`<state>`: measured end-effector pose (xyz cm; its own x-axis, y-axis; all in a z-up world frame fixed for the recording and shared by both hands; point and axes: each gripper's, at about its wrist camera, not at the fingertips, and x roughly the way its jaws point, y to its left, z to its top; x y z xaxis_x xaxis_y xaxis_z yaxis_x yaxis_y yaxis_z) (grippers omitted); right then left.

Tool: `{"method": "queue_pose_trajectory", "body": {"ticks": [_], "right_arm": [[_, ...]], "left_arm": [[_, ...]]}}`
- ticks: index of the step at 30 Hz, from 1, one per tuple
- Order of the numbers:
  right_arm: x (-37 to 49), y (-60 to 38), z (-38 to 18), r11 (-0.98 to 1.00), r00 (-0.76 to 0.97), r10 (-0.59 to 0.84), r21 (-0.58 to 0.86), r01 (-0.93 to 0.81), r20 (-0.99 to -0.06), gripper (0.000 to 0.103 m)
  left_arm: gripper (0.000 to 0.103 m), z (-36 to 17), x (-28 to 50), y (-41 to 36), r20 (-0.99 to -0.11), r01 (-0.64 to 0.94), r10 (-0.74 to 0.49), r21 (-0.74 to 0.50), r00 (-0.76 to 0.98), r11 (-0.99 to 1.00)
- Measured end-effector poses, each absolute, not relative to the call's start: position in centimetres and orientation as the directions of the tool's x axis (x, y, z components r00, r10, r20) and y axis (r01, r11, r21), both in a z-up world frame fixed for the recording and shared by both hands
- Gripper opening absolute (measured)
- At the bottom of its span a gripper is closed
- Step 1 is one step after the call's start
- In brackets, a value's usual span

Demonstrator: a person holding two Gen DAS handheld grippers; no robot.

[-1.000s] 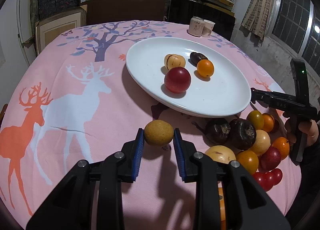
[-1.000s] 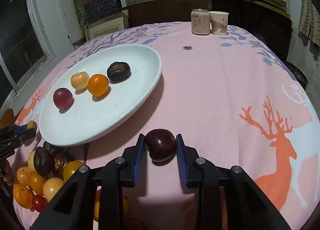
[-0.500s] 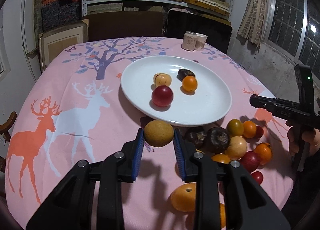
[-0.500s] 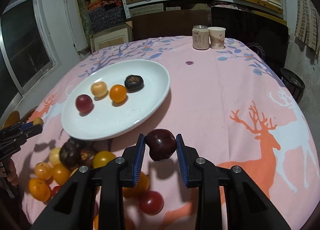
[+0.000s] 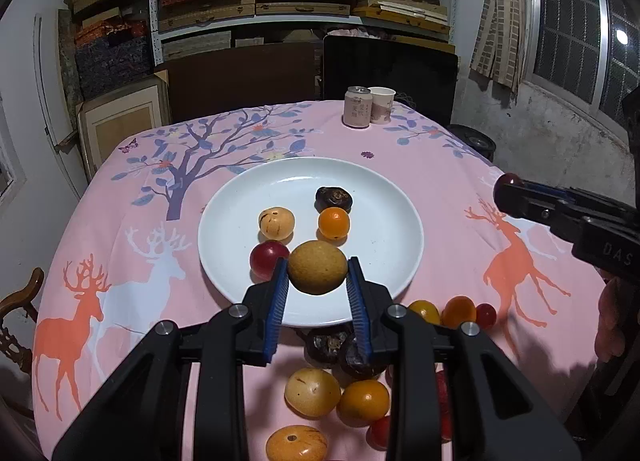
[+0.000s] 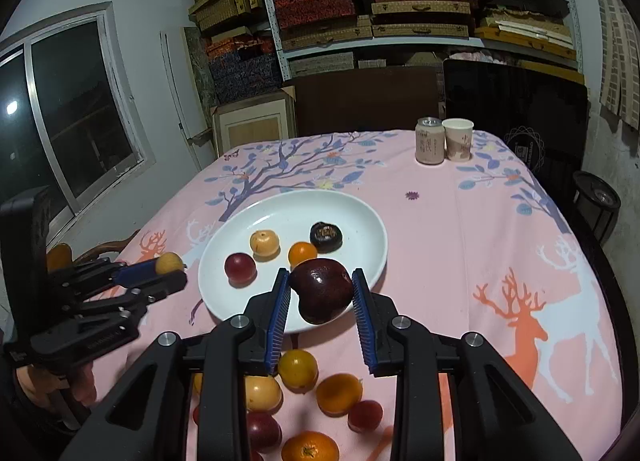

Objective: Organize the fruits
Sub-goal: 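Carry both fruits onto the white plate and open both tools to release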

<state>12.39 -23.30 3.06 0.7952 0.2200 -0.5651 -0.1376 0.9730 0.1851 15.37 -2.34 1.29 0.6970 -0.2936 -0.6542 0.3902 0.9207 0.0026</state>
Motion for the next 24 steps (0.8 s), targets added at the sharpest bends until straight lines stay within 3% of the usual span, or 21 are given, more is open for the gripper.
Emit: {"method": "queue_pose_trajectory", "body": {"ticks": [10, 18, 21, 24], "right_arm": [[15.9, -22.7, 2.4, 0.978, 0.78, 0.202, 0.168, -0.126, -0.592, 0.031], [21.4, -21.8, -1.2, 0.982, 0.713, 0.186, 0.153, -0.111, -0.676, 0.031], [23.3, -21.4, -2.5, 0.984, 0.692, 0.177, 0.144, -0.106, -0.7, 0.032], [25.1, -20.9, -3.6, 0.986, 0.669, 0.165, 0.128, -0.105, -0.725, 0.032]], "left_arm": [[0.029, -0.5, 19.1, -2.8, -0.686, 0.35, -0.259, -0.006, 0.68, 0.937], [0.029, -4.0, 23.4, -3.8, -0.745, 0.351, -0.241, -0.011, 0.622, 0.936], [0.029, -4.7, 25.1, -3.6, -0.77, 0.35, -0.278, -0.075, 0.575, 0.934], [0.029, -4.8, 25.9, -4.4, -0.764, 0.364, -0.243, -0.012, 0.598, 0.931]]}}
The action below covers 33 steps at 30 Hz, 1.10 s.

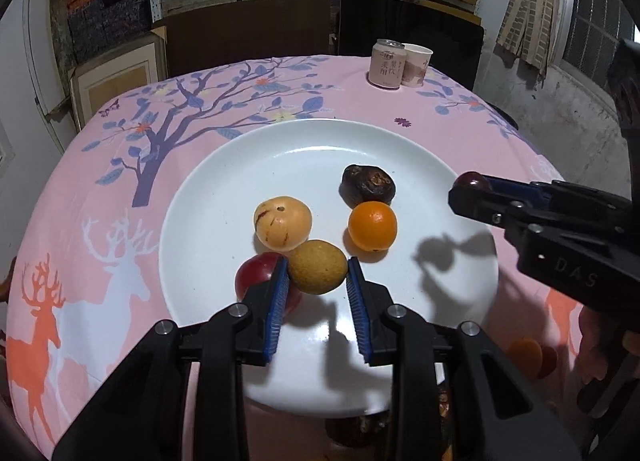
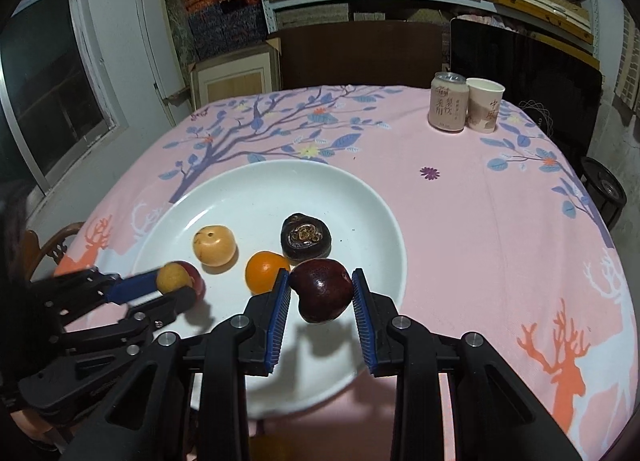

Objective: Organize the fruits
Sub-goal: 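Carry both fruits onto the white plate and open both tools to release, then grasp the large orange with the left tool while the right tool grasps a mandarin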

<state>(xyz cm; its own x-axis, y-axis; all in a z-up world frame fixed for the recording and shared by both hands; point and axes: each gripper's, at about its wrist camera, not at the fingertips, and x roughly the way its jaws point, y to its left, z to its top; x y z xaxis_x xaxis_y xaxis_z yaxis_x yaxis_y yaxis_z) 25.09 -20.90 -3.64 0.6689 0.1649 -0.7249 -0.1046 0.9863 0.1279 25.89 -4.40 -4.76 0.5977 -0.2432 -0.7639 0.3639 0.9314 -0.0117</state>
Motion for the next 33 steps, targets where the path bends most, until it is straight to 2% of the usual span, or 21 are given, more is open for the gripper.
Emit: {"method": "queue_pose_trajectory", "body": {"ticks": [3, 5, 6, 7, 13, 16, 19, 26, 33], "right_arm": [[26.6, -20.5, -4.8, 0.985, 0.63, 0.171, 0.13, -0.112, -0.758, 0.032], [26.9, -20.4, -5.1, 0.982, 0.612, 0.189, 0.143, -0.123, -0.768, 0.032], [26.8, -20.4, -5.1, 0.982, 0.615, 0.19, 0.145, -0.123, -0.765, 0.032], [26.6, -20.5, -4.9, 0.982, 0.622, 0.188, 0.147, -0.118, -0.76, 0.033], [23.3, -22.2, -3.0, 0.979, 0.666, 0.201, 0.175, -0.107, -0.719, 0.034], [20.3, -23.2, -2.4, 0.976, 0.674, 0.211, 0.193, -0.103, -0.708, 0.038], [17.1, -23.9, -2.3, 0.975, 0.68, 0.215, 0.193, -0.11, -0.701, 0.039], [11.0, -24.9, -4.3, 0.97, 0.656, 0.238, 0.216, -0.115, -0.717, 0.04], [6.9, -25.9, -6.0, 0.961, 0.655, 0.251, 0.264, -0.08, -0.713, 0.04]], "left_arm": [[0.031, -4.6, 26.5, -5.3, -0.781, 0.389, -0.253, -0.013, 0.572, 0.921], [0.044, -4.5, 26.8, -5.9, -0.793, 0.406, -0.261, -0.019, 0.551, 0.913], [0.057, -4.4, 26.8, -5.9, -0.795, 0.406, -0.265, -0.026, 0.546, 0.914], [0.06, -4.2, 26.8, -5.8, -0.795, 0.402, -0.27, -0.036, 0.543, 0.915], [0.06, -2.4, 25.2, -2.9, -0.769, 0.387, -0.326, -0.111, 0.55, 0.915], [0.061, -1.4, 22.9, -0.9, -0.758, 0.384, -0.336, -0.122, 0.559, 0.915], [0.07, -0.6, 19.6, 1.0, -0.743, 0.393, -0.334, -0.104, 0.58, 0.914], [0.07, -1.6, 11.8, 3.9, -0.746, 0.427, -0.318, -0.05, 0.586, 0.903], [0.07, -4.1, 5.4, 3.4, -0.756, 0.489, -0.304, 0.023, 0.579, 0.872]]}}
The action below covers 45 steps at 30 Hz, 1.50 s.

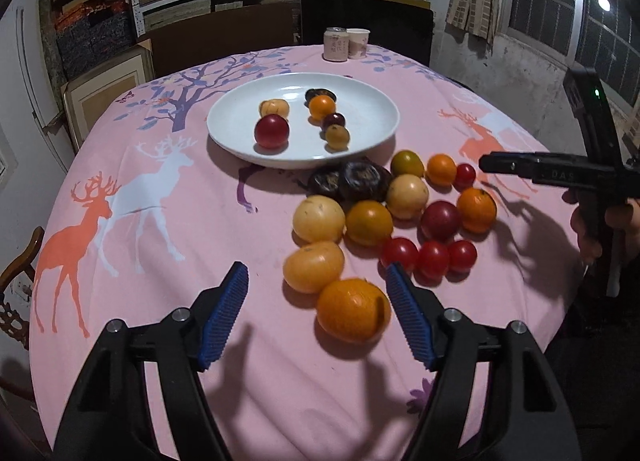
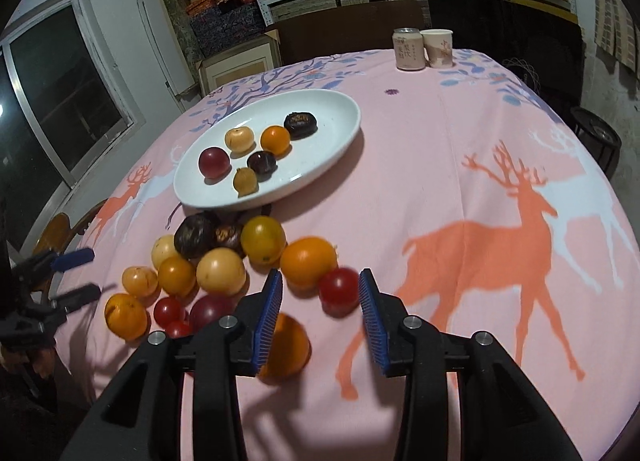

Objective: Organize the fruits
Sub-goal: 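Grasp the large orange with the left tool while the right tool grasps a mandarin, then carry the orange and mandarin onto the plate and open both tools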

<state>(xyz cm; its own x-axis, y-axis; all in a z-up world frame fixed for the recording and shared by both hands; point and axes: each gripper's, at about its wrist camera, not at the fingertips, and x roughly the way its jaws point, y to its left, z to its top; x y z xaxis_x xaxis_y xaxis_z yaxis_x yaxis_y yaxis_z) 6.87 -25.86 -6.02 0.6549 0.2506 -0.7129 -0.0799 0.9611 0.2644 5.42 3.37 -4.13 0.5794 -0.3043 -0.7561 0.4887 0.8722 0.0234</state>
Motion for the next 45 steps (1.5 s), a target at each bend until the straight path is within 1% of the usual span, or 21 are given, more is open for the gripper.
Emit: {"method": "queue_pose_trajectory", "body": {"ticks": [5, 9, 11, 13, 15, 17, 22, 27, 28, 30, 31, 32, 37, 42, 45], "right_arm": [[5.6, -26.1, -6.5, 0.96, 0.651, 0.249, 0.272, -0.068, -0.717, 0.041], [4.7, -25.9, -6.6, 0.961, 0.649, 0.252, 0.263, -0.083, -0.718, 0.041], [4.3, -26.0, -6.8, 0.961, 0.645, 0.255, 0.264, -0.085, -0.72, 0.041], [4.1, -26.1, -7.1, 0.959, 0.64, 0.263, 0.271, -0.087, -0.722, 0.041], [3.8, -26.0, -7.4, 0.955, 0.635, 0.277, 0.278, -0.101, -0.721, 0.042], [3.6, -25.5, -7.6, 0.953, 0.63, 0.291, 0.277, -0.124, -0.72, 0.044], [3.3, -23.3, -7.2, 0.943, 0.628, 0.332, 0.264, -0.203, -0.703, 0.044], [4.0, -21.5, -7.4, 0.965, 0.633, 0.259, 0.169, -0.199, -0.73, 0.044], [4.1, -21.2, -7.4, 0.965, 0.631, 0.26, 0.168, -0.202, -0.731, 0.047], [4.4, -20.7, -7.5, 0.973, 0.65, 0.221, 0.12, -0.197, -0.727, 0.047], [4.5, -20.6, -7.6, 0.976, 0.657, 0.209, 0.109, -0.19, -0.725, 0.047], [4.7, -20.6, -7.8, 0.978, 0.66, 0.198, 0.102, -0.182, -0.725, 0.044], [4.5, -21.3, -7.7, 0.977, 0.665, 0.21, 0.138, -0.16, -0.716, 0.043], [4.2, -22.7, -6.1, 0.964, 0.693, 0.263, 0.212, -0.16, -0.672, 0.043], [4.7, -23.2, -5.1, 0.959, 0.702, 0.279, 0.23, -0.166, -0.656, 0.043]], "left_arm": [[0.07, -6.2, 3.8, 1.4, -0.766, 0.5, -0.258, 0.094, 0.589, 0.861], [0.07, -7.4, 4.0, 0.5, -0.768, 0.493, -0.253, 0.094, 0.589, 0.865], [0.056, -8.3, 4.0, 0.1, -0.775, 0.487, -0.239, 0.099, 0.585, 0.868], [0.051, -8.6, 3.7, 0.1, -0.764, 0.461, -0.217, 0.116, 0.607, 0.88], [0.047, -8.2, 3.2, 0.5, -0.752, 0.458, -0.233, 0.102, 0.617, 0.883], [0.047, -7.9, 2.8, 0.9, -0.756, 0.468, -0.266, 0.061, 0.598, 0.881], [0.047, -7.9, 2.0, 1.1, -0.753, 0.468, -0.268, 0.059, 0.601, 0.882], [0.047, -7.6, 1.8, 1.4, -0.748, 0.467, -0.277, 0.05, 0.604, 0.883], [0.047, -7.5, 1.7, 1.4, -0.746, 0.47, -0.281, 0.048, 0.604, 0.882], [0.047, -7.3, 1.6, 1.5, -0.74, 0.471, -0.287, 0.045, 0.608, 0.881], [0.047, -7.2, 1.5, 1.5, -0.738, 0.471, -0.29, 0.042, 0.609, 0.881], [0.047, -7.2, 1.5, 1.6, -0.737, 0.471, -0.293, 0.039, 0.609, 0.881], [0.047, -6.9, 1.4, 2.0, -0.73, 0.467, -0.31, 0.014, 0.609, 0.884], [0.047, -5.8, 1.6, 2.3, -0.712, 0.471, -0.338, -0.012, 0.616, 0.882], [0.047, -5.0, 2.5, 2.4, -0.701, 0.468, -0.343, -0.015, 0.626, 0.884]]}}
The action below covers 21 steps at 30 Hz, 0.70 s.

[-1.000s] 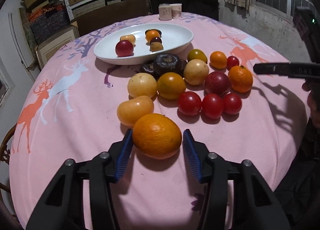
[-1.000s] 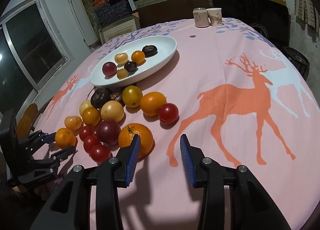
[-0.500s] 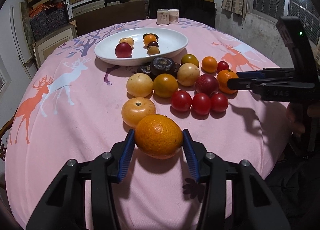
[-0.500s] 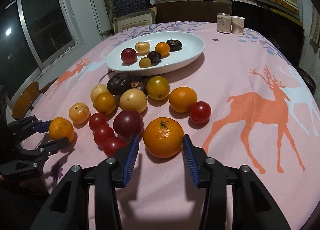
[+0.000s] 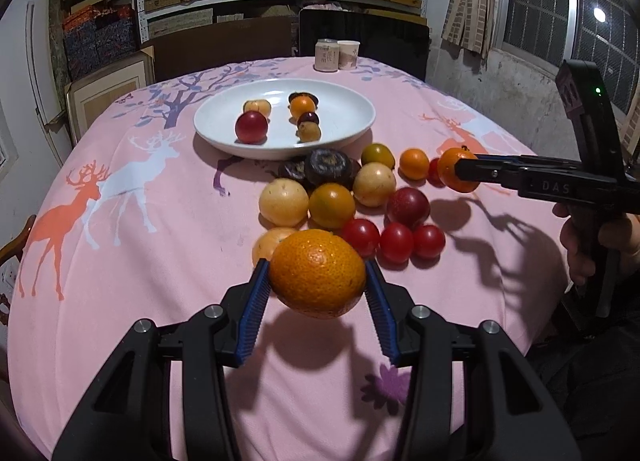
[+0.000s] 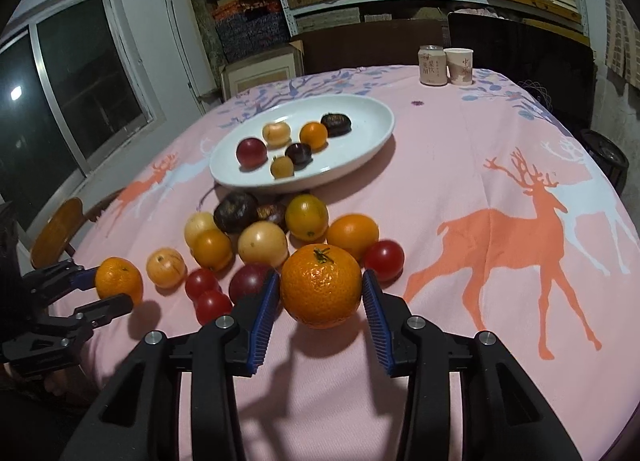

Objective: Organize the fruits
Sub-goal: 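Carry the orange and mandarin onto the plate and open both tools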

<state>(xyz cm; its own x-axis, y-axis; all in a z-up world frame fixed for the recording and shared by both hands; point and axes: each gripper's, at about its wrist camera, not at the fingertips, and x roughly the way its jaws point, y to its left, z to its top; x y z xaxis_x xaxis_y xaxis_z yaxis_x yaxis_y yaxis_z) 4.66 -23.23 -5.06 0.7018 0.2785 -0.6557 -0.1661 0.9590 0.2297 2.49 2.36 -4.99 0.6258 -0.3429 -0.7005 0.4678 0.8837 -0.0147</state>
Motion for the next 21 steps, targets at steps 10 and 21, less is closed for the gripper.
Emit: {"method": "queue_pose_trajectory", "body": {"ticks": [10, 21], "right_arm": [[9.4, -23.2, -0.7, 0.956, 0.744, 0.29, 0.224, -0.192, -0.602, 0.043], [16.1, -22.5, 0.0, 0.956, 0.725, 0.289, 0.227, -0.186, -0.625, 0.043]], "left_arm": [[0.047, -1.3, 10.4, 0.6, -0.671, 0.46, -0.352, -0.019, 0.653, 0.888], [0.047, -2.5, 18.6, -2.6, -0.72, 0.442, -0.307, 0.0, 0.622, 0.897]]}}
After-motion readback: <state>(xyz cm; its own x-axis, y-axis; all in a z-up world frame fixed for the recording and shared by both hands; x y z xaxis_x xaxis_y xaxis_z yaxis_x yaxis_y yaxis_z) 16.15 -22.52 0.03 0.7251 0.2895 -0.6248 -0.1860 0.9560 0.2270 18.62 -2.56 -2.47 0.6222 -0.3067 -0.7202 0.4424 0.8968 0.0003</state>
